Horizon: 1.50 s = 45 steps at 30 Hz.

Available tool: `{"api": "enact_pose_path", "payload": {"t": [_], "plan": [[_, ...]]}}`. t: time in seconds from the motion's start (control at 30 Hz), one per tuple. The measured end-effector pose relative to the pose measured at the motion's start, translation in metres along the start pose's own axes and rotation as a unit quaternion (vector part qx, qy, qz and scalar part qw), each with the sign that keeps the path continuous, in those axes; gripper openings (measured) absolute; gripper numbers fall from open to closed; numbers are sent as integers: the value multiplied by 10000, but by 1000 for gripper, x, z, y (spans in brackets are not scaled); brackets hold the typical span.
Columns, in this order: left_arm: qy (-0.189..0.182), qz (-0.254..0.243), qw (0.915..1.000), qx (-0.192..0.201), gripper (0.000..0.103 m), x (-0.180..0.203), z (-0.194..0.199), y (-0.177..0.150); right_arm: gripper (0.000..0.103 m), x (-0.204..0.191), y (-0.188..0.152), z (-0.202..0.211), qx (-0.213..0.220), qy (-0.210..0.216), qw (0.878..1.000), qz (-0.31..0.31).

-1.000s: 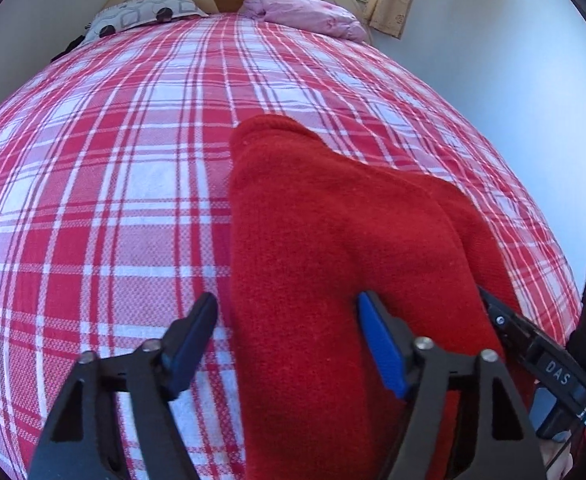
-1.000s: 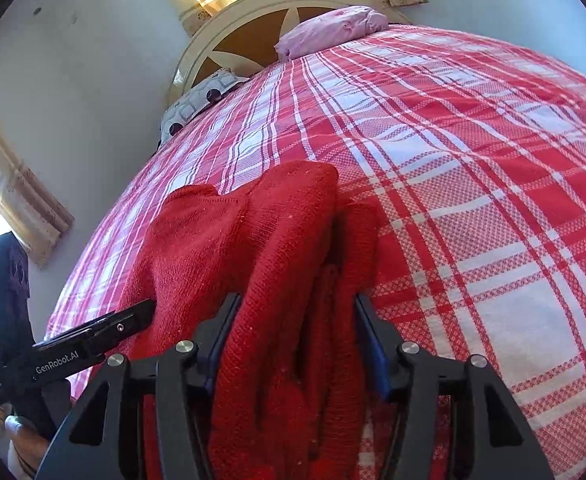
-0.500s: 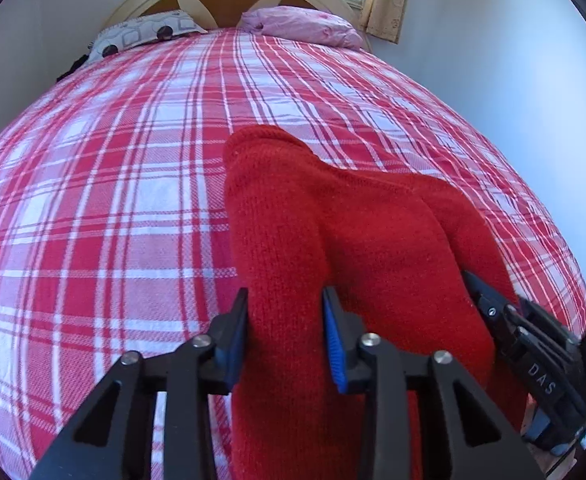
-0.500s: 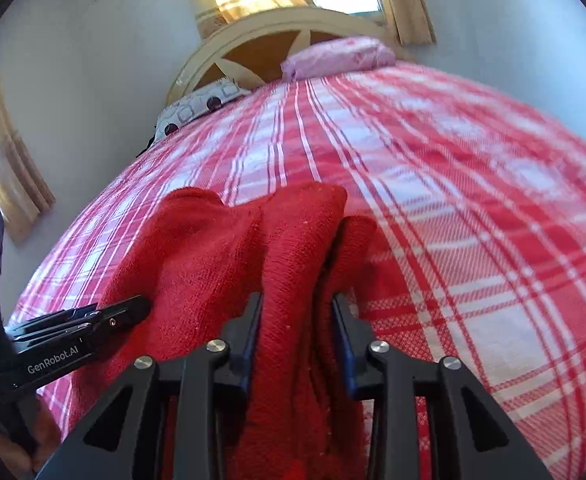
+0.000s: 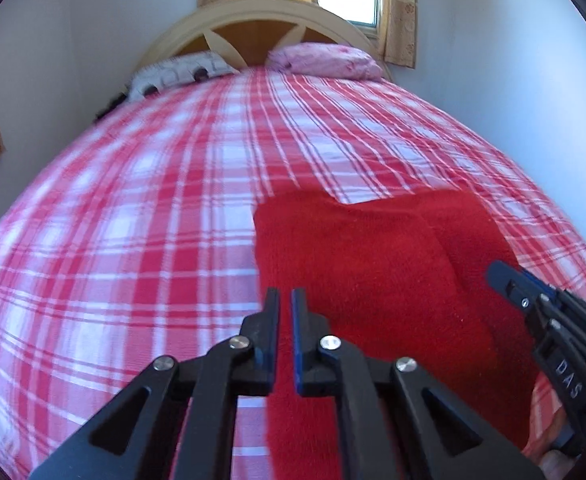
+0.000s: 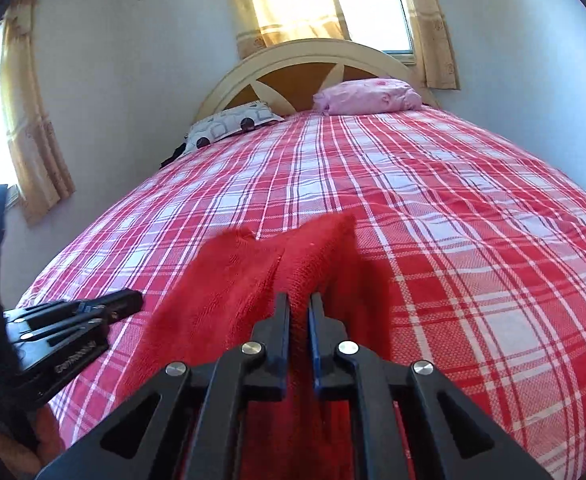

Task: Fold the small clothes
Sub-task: 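Close both tools on the sweater edge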

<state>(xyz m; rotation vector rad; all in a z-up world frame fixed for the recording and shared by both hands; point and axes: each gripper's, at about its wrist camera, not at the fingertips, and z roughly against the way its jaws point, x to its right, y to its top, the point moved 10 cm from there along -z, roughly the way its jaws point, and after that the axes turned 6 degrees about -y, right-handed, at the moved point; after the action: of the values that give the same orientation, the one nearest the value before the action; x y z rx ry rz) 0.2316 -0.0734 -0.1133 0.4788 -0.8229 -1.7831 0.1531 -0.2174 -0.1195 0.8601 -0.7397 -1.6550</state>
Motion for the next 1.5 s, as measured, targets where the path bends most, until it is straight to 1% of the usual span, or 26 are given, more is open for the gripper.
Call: {"api": "enact_pose_path", "payload": {"t": [0.03, 0.1, 0.13, 0.17, 0.2, 0.23, 0.27, 0.3, 0.33, 0.4, 0.5, 0.53, 0.6, 0.63, 0.67, 0.7, 0.73, 0.77, 0.8, 0.9, 0.97, 1.03, 1.17, 1.2, 1.37, 1.5], "plan": [[6, -2, 10000, -10, 7, -4, 1, 0, 9, 4, 1, 0, -28, 124, 9997, -215], [-97, 157, 9998, -12, 12, -15, 5, -1, 10, 17, 0, 0, -129, 429, 9957, -813], [-173, 235, 9996, -26, 19, -18, 6, -2, 11, 24, -2, 0, -187, 463, 9938, -992], [-233, 310, 9992, -49, 37, -22, 6, -4, 16, 33, -4, -1, -247, 398, 9923, -1148], [-302, 441, 9985, -81, 48, -28, 4, -5, 32, 38, -5, -1, -274, 354, 9916, -1215], [-350, 541, 9979, -91, 71, -32, 2, -5, 43, 42, -6, -2, -291, 351, 9908, -1274], [-447, 690, 9966, -94, 81, -36, -2, -6, 66, 47, -8, -2, -278, 355, 9895, -1371], [-554, 802, 9952, -104, 81, -37, -7, -6, 74, 50, -8, -3, -248, 345, 9888, -1433], [-658, 875, 9939, -147, 81, -36, -12, -7, 74, 51, -8, -5, -236, 369, 9885, -1448], [-862, 1014, 9902, -435, 81, -34, -30, -13, 75, 52, -10, -14, -400, 448, 9891, -1342], [-1092, 1133, 9836, -883, 81, -25, -56, -27, 75, 46, -27, -38, -947, 605, 9858, -1248], [-1173, 1204, 9812, -953, 82, -22, -62, -30, 75, 44, -36, -46, -1132, 645, 9839, -1224], [-1401, 1474, 9739, -1007, 84, -16, -70, -36, 75, 39, -42, -52, -1035, 542, 9888, -931], [-1437, 1542, 9724, -998, 85, -15, -71, -36, 75, 37, -43, -52, -1017, 500, 9902, -813], [-1431, 1535, 9731, -953, 85, -13, -72, -36, 69, 34, -44, -52, -1026, 507, 9907, -740], [-1444, 1434, 9747, -927, 84, -8, -73, -35, 55, 32, -44, -52, -1060, 607, 9899, -723], [-1509, 1361, 9748, -923, 72, -3, -73, -33, 51, 31, -45, -53, -1106, 703, 9886, -748], [-1696, 1340, 9719, -932, 54, 3, -73, -32, 47, 33, -46, -53, -1116, 736, 9879, -791], [-1797, 1389, 9694, -928, 54, 8, -72, -30, 43, 34, -47, -52, -1116, 807, 9868, -851], [-1603, 1218, 9754, -896, 47, 13, -69, -28, 37, 31, -47, -47, -1043, 730, 9885, -819], [-1397, 1003, 9818, -801, 39, 18, -62, -26, 35, 21, -41, -37, -858, 480, 9940, -477], [-1250, 843, 9862, -676, 36, 20, -53, -22, 34, 14, -34, -26, -664, 342, 9968, -267], [-1047, 641, 9917, -395, 35, 16, -29, -14, 34, -3, -22, -2, -357, 401, 9985, -126], [-1006, 623, 9924, -340, 35, 9, -25, -12, 34, -7, -21, 1, -315, 413, 9986, -102], [-663, 428, 9969, -36, 35, -7, 1, -9, 34, -31, -17, 15, -190, 602, 9979, -119], [-440, 481, 9978, 101, 35, -31, 12, -6, 34, -57, -14, 22, -125, 804, 9967, -74]]}}
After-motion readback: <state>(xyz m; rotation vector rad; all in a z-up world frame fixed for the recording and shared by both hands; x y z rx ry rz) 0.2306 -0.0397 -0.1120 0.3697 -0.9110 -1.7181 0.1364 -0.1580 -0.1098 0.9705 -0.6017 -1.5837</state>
